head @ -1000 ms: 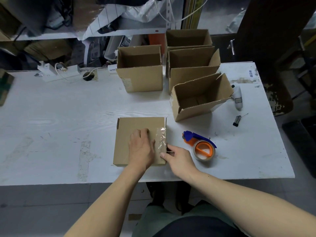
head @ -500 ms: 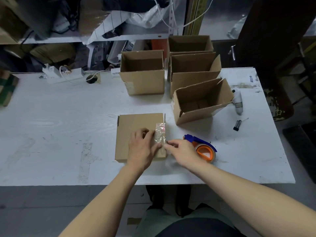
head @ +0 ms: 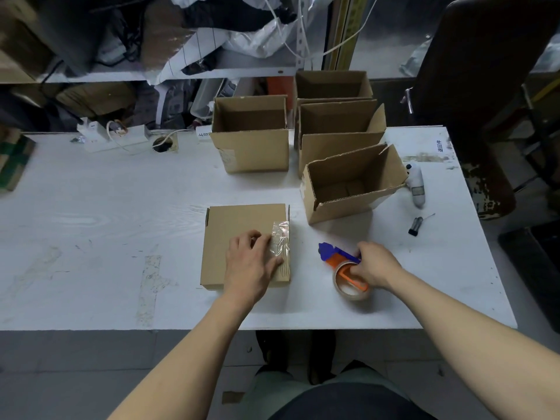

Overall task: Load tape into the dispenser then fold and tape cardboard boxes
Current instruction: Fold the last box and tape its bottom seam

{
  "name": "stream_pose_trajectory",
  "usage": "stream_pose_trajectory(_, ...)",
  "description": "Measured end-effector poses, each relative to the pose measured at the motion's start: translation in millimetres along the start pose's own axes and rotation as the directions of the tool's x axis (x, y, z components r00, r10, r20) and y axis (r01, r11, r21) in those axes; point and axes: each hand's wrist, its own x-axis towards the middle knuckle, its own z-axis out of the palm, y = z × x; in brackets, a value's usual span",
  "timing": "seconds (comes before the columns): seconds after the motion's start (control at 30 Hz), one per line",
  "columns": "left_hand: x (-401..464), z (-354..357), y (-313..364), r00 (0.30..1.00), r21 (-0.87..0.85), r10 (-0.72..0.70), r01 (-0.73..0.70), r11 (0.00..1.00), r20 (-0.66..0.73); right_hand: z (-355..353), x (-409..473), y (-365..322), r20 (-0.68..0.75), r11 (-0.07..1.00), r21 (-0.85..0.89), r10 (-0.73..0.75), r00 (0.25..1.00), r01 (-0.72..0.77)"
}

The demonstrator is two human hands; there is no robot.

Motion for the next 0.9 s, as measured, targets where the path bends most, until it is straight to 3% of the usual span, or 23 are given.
stream_pose_trajectory(0.07,0,-4,4,1.000,0.019,0.000,-0.001,1.000,0.019,-7,-7,3,0.046,0.969,0.245,-0.022,0.999,0.010)
stream_pose_trajectory(0.13,0,-12,14,0.998,-0.028,-0.015,0.016,0.999,0.064,-18,-17,5,0.075,0.865,0.502,-0.062,0.995,0.016)
stream_pose_trajectory(0.23,-2,-36,42,0.972,-0.314,-0.162,0.210,0.926,0.172,-36,-38,-6,0.081,0.678,0.732,-0.186,0.979,0.069)
stream_pose_trajectory(0.27,-2,-43,51,0.947,-0.421,-0.218,0.301,0.855,0.235,-41,-44,-11,0.047,0.655,0.747,-0.225,0.973,0.115)
stream_pose_trajectory(0.33,-1,-56,70,0.865,-0.606,-0.291,0.495,0.623,0.408,-46,-52,-18,-0.040,0.642,0.733,-0.292,0.956,0.226)
stream_pose_trajectory(0.43,4,-70,81,0.708,-0.643,-0.285,0.706,0.295,0.646,-47,-58,-27,-0.107,0.630,0.707,-0.354,0.929,0.322)
stream_pose_trajectory(0.53,7,-75,81,0.622,-0.601,-0.279,0.782,0.165,0.732,-42,-60,-34,-0.148,0.665,0.642,-0.380,0.913,0.381)
stream_pose_trajectory(0.6,6,-77,81,0.614,-0.614,-0.306,0.782,0.110,0.727,-40,-59,-37,-0.161,0.698,0.583,-0.401,0.902,0.415)
stream_pose_trajectory(0.7,5,-78,80,0.626,-0.640,-0.340,0.764,0.086,0.702,-37,-58,-37,-0.187,0.715,0.524,-0.435,0.881,0.464)
stream_pose_trajectory(0.77,4,-77,80,0.647,-0.652,-0.358,0.748,0.123,0.674,-35,-57,-35,-0.208,0.711,0.503,-0.454,0.867,0.492)
stream_pose_trajectory(0.9,1,-72,82,0.780,-0.683,-0.378,0.622,0.383,0.498,-33,-55,-31,-0.270,0.736,0.360,-0.507,0.819,0.574)
